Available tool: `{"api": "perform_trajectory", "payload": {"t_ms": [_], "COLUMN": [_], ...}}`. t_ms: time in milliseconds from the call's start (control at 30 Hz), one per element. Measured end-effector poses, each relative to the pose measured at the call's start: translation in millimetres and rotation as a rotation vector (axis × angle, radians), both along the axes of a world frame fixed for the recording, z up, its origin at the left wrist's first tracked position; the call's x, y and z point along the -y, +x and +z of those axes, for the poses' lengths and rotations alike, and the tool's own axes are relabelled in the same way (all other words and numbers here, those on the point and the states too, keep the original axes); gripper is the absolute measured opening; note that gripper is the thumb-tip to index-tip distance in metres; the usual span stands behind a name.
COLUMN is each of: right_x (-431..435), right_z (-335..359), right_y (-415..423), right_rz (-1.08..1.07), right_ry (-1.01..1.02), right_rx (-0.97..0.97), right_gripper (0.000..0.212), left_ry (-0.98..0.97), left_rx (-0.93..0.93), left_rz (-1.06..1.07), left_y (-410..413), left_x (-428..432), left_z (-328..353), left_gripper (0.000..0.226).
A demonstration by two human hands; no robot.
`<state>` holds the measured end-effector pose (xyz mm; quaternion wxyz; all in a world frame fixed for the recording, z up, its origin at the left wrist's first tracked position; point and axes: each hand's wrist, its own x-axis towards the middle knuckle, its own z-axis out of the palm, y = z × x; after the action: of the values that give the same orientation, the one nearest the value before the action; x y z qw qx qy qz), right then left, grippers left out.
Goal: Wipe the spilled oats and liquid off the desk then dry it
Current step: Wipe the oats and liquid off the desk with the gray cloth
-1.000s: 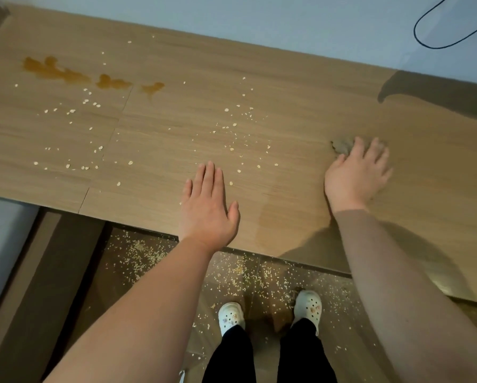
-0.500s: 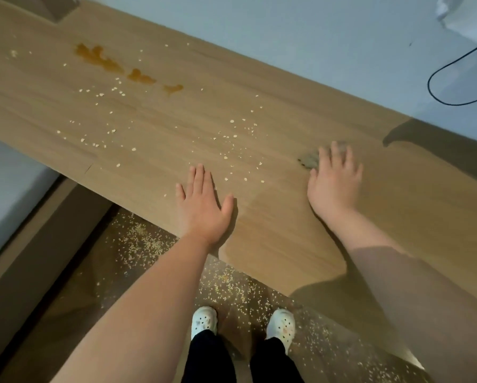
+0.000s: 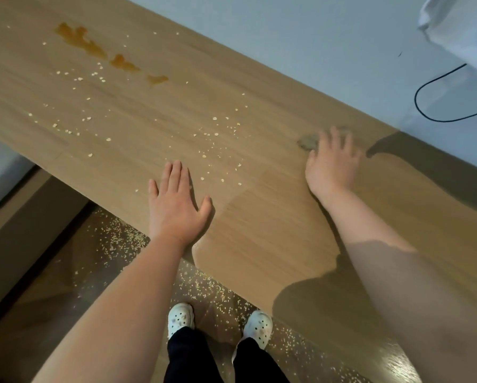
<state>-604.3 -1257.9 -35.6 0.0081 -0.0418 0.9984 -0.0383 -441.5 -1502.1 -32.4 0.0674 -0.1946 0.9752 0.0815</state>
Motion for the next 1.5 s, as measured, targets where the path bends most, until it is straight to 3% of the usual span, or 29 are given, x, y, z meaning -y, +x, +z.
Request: {"api": "perform_trajectory", "payload": {"t_ms": [67, 100, 133, 267, 333, 400, 500, 567, 633, 733, 800, 967, 1033, 1133, 1233, 1300, 1400, 1433, 1500], "right_x": [-7.9, -19.5, -32.7, -50.8, -24.9, 10.6, 44.8, 41.4, 32.1, 41.0, 65.8, 59.5, 39.2, 32.8, 63.3, 72.5, 39.8, 25.5, 11.2], "right_z": [0.3, 2.0, 1.5, 3.9, 9.3, 9.1, 1.0, 2.1, 1.9, 5.7, 6.7, -0.2, 3.1, 1.2, -1.5, -5.0, -5.8, -3.4, -3.7], "right_y": [4.8, -2.3, -12.5, -52.4, -59.5, -54.4, -30.4, -38.1, -58.6, -85.2, -76.1, -30.2, -53.4, -95.0, -79.4, -45.2, -16.7, -28.2, -57.5], "right_rz": [0.373, 0.473, 0.440, -0.425, -0.510, -0.325, 0.137, 0.281, 0.227, -0.094, -0.162, 0.504, 0.630, 0.386, 0.059, 0.141, 0.528, 0.570, 0.425], "right_ry": [0.004, 0.006, 0.014, -0.022, -0.074, -0.094, -0.036, -0.059, -0.094, -0.184, -0.160, -0.164, -0.205, -0.222, -0.185, -0.129, -0.067, -0.038, -0.010], "right_rx": [0.012, 0.026, 0.019, 0.027, 0.069, 0.054, -0.029, -0.026, -0.045, -0.028, -0.014, 0.039, 0.101, 0.008, -0.072, -0.058, -0.001, 0.003, -0.029], "right_gripper": [0.050, 0.049, 0.049, 0.049, 0.050, 0.053, 0.056, 0.055, 0.049, 0.047, 0.051, 0.046, 0.046, 0.043, 0.046, 0.049, 0.050, 0.051, 0.052], "left_ry": [0.003, 0.002, 0.001, 0.002, -0.002, -0.007, 0.003, 0.007, 0.012, 0.020, 0.024, 0.045, 0.056, 0.060, 0.071, 0.073, 0.069, 0.071, 0.075], "left_rx": [-0.005, -0.005, -0.006, -0.007, -0.007, -0.004, -0.018, -0.027, -0.031, -0.042, -0.051, -0.066, -0.083, -0.091, -0.095, -0.084, -0.077, -0.077, -0.083], "left_rz": [0.000, 0.000, 0.001, 0.008, 0.004, -0.002, 0.002, 0.003, 0.004, 0.010, 0.010, 0.013, 0.015, 0.018, 0.028, 0.028, 0.026, 0.027, 0.026], "left_y": [-0.4, -0.4, -0.3, -0.3, -0.3, -0.4, 0.2, -0.1, 0.0, 0.3, 0.0, -0.1, 0.2, 1.4, 0.1, 0.4, 0.8, 0.5, 0.2], "left_x": [-0.4, -0.4, -0.2, -0.7, -1.2, -0.2, 0.9, 1.6, 1.6, 0.8, 1.2, 0.3, 0.6, 0.9, 1.1, 0.9, 1.4, 1.3, 1.1], "left_z": [0.0, 0.1, -0.2, -0.1, 0.2, -0.2, -2.2, -2.9, -3.1, -2.4, -2.6, -2.3, -2.4, -3.1, -3.1, -2.6, -2.4, -2.0, -2.3], "left_gripper": [0.086, 0.087, 0.087, 0.087, 0.088, 0.089, 0.089, 0.089, 0.089, 0.090, 0.090, 0.089, 0.088, 0.087, 0.087, 0.087, 0.087, 0.087, 0.087]}}
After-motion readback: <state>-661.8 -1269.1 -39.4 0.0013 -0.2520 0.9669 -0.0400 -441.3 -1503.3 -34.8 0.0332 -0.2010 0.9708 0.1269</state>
